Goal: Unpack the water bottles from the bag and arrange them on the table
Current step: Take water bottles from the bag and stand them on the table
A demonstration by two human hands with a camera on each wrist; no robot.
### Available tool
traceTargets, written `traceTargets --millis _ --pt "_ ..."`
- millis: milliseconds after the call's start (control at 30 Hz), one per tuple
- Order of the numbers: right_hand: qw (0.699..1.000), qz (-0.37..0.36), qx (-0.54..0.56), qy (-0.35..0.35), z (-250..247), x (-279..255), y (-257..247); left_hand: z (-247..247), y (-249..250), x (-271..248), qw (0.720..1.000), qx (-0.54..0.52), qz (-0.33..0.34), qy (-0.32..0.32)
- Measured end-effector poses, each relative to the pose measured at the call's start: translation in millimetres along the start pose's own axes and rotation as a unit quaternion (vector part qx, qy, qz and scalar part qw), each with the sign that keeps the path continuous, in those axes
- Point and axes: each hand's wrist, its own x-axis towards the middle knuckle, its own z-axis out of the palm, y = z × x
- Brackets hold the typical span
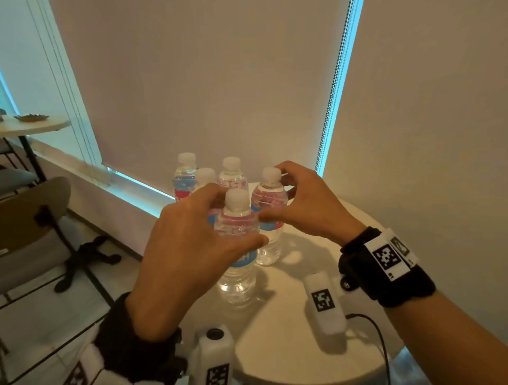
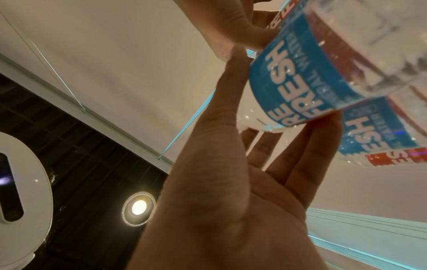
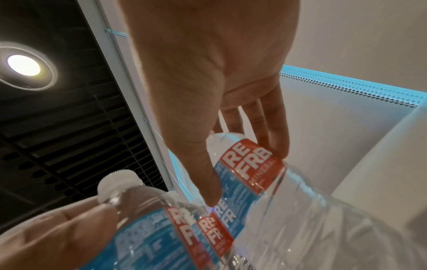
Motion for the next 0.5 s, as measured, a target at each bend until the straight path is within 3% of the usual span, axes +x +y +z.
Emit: traceTargets --millis 300,367,433,500 --pt "1.0 0.003 -0.002 0.004 -10 -16 1 -2 1 -15 0.995 0.066 0.041 0.057" --pt "1.0 0.006 -0.017 0.023 -25 -31 2 -4 -11 -16 0.996 0.044 0.011 0.081" --pt "0.998 0.022 -0.025 0.051 -44 -54 7 -8 -58 -35 0.999 -0.003 -0.037 -0.019" --pt "0.995 0.039 -0.022 0.086 -66 -83 15 -7 -104 -40 0.996 -0.088 -0.014 0.004"
